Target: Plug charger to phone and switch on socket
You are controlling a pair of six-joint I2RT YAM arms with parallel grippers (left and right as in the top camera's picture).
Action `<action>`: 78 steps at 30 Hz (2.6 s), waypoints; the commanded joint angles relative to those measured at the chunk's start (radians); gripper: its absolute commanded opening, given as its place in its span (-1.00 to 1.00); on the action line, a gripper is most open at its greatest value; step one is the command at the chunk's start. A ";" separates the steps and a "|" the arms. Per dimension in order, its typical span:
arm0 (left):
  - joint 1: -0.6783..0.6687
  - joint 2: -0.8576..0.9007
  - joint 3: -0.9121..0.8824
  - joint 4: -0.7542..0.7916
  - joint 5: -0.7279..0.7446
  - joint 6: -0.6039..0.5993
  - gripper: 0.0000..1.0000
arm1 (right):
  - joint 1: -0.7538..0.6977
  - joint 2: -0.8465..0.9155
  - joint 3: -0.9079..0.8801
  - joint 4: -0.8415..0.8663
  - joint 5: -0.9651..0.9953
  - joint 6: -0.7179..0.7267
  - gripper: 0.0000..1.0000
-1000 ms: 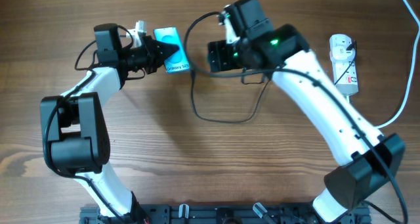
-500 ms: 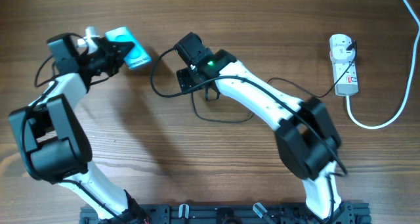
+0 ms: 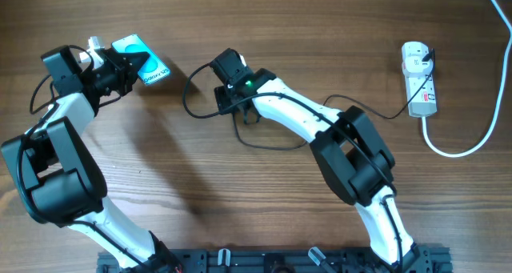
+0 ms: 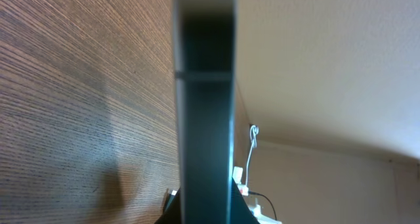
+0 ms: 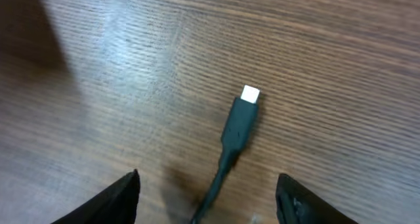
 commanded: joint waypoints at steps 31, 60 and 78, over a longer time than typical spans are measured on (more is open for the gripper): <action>0.002 0.002 0.019 0.003 0.129 0.012 -0.92 | -0.196 -0.062 0.061 0.060 -0.531 0.084 -0.91; -0.322 -0.045 0.019 0.373 0.209 -0.323 -0.92 | -0.222 -0.571 -0.107 -0.376 -0.850 -0.364 -0.91; -0.409 -0.045 0.019 0.546 0.238 -0.451 -0.92 | -0.355 -0.587 -0.641 0.405 -1.320 0.056 -0.91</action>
